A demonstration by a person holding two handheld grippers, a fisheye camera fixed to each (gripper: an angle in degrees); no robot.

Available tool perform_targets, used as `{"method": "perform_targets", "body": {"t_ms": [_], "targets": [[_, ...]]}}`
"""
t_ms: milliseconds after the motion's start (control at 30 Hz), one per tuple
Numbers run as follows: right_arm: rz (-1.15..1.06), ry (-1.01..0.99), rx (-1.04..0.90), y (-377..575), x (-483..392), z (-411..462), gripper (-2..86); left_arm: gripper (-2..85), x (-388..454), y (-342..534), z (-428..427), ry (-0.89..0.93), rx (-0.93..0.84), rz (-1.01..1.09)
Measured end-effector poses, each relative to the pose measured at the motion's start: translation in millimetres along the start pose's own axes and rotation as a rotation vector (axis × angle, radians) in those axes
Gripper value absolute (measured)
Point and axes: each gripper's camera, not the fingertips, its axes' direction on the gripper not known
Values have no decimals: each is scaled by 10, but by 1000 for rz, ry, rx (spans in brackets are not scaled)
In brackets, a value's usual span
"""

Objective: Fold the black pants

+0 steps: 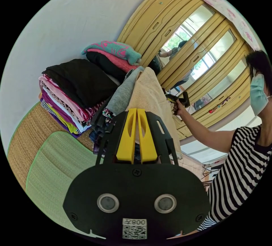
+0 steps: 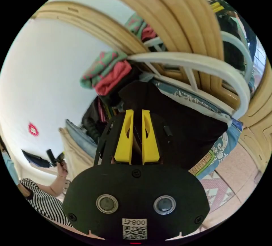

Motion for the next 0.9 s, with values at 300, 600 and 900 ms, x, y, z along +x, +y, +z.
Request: {"method": "perform_targets", "body": {"t_ms": [300, 600, 900], "targets": [[-242, -167, 219, 764, -1114, -1250, 27, 3, -140, 729, -756, 138, 87, -6], [-593, -291, 397, 1849, -3341, -2012, 24, 16, -173, 1796, -2115, 246, 193, 85], [-866, -345, 400, 3800, -5566, -2029, 23, 114, -124, 3229, -3666, 364, 246, 155]]}}
